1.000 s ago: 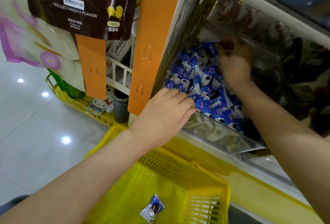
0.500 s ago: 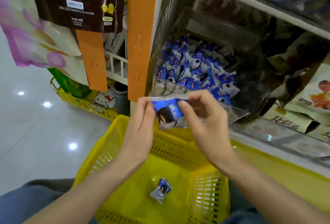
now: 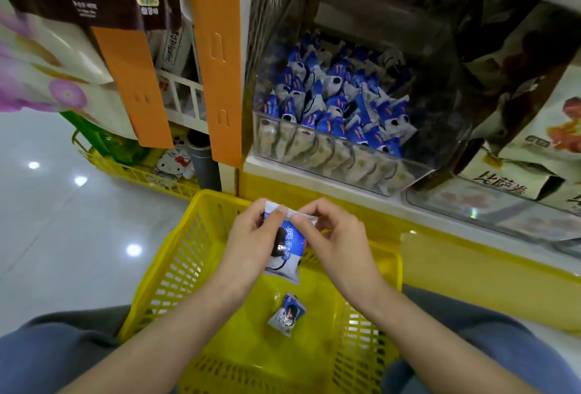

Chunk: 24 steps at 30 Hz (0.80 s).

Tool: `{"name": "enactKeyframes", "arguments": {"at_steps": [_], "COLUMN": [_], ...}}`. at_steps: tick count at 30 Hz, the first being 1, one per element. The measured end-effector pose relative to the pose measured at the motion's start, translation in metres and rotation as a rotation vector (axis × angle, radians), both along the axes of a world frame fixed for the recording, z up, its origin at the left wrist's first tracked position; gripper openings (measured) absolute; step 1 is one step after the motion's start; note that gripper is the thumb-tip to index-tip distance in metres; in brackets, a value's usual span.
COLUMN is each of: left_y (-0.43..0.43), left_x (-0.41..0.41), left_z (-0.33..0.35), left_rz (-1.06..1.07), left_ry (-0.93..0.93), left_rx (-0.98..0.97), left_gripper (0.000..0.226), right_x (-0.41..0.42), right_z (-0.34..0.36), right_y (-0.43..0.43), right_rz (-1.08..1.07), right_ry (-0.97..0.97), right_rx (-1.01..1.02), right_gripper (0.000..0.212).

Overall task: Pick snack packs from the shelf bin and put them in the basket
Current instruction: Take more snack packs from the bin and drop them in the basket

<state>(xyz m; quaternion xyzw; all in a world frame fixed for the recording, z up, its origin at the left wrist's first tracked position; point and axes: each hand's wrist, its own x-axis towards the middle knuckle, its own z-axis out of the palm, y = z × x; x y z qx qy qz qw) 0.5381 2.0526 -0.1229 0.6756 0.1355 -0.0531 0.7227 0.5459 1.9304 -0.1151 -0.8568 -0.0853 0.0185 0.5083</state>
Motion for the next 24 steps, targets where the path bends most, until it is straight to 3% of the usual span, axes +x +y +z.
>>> {"name": "enactKeyframes", "arguments": {"at_steps": [2, 4, 6, 10, 14, 17, 19, 21, 24], "left_y": [-0.003, -0.005, -0.005, -0.003, 0.001, 0.007, 0.008, 0.009, 0.010], "left_x": [0.002, 0.003, 0.003, 0.005, 0.007, 0.011, 0.013, 0.014, 0.014], "left_z": [-0.001, -0.002, -0.001, -0.002, -0.004, -0.007, -0.009, -0.011, -0.012], "left_rz": [0.013, 0.016, -0.014, -0.098, 0.027, 0.137, 0.157, 0.152, 0.099], "left_ry": [0.062, 0.092, 0.117, 0.151, 0.040, -0.019, -0.042, -0.065, -0.181], "left_rx": [-0.061, -0.123, -0.198, -0.217, -0.142, -0.116, -0.066, 0.011, 0.240], "left_gripper": [0.020, 0.018, 0.015, 0.025, 0.018, 0.009, 0.008, 0.015, 0.023], "right_x": [0.001, 0.003, 0.005, 0.015, 0.019, 0.014, 0.012, 0.008, 0.006], "right_z": [-0.001, -0.001, 0.001, 0.007, 0.009, 0.004, 0.000, -0.005, -0.004], "right_y": [-0.005, -0.008, -0.010, -0.015, -0.018, -0.016, -0.016, -0.017, -0.016], "right_rz": [0.064, 0.076, -0.001, -0.255, -0.294, -0.180, -0.090, -0.013, 0.024], "right_ry": [-0.198, -0.253, -0.190, 0.129, 0.382, 0.493, 0.456, 0.374, 0.266], "right_rx": [-0.238, -0.286, -0.177, 0.203, 0.427, 0.289, 0.042, -0.165, -0.147], "right_gripper": [0.012, 0.012, 0.011, 0.017, 0.008, 0.020, 0.023, 0.043, 0.069]}}
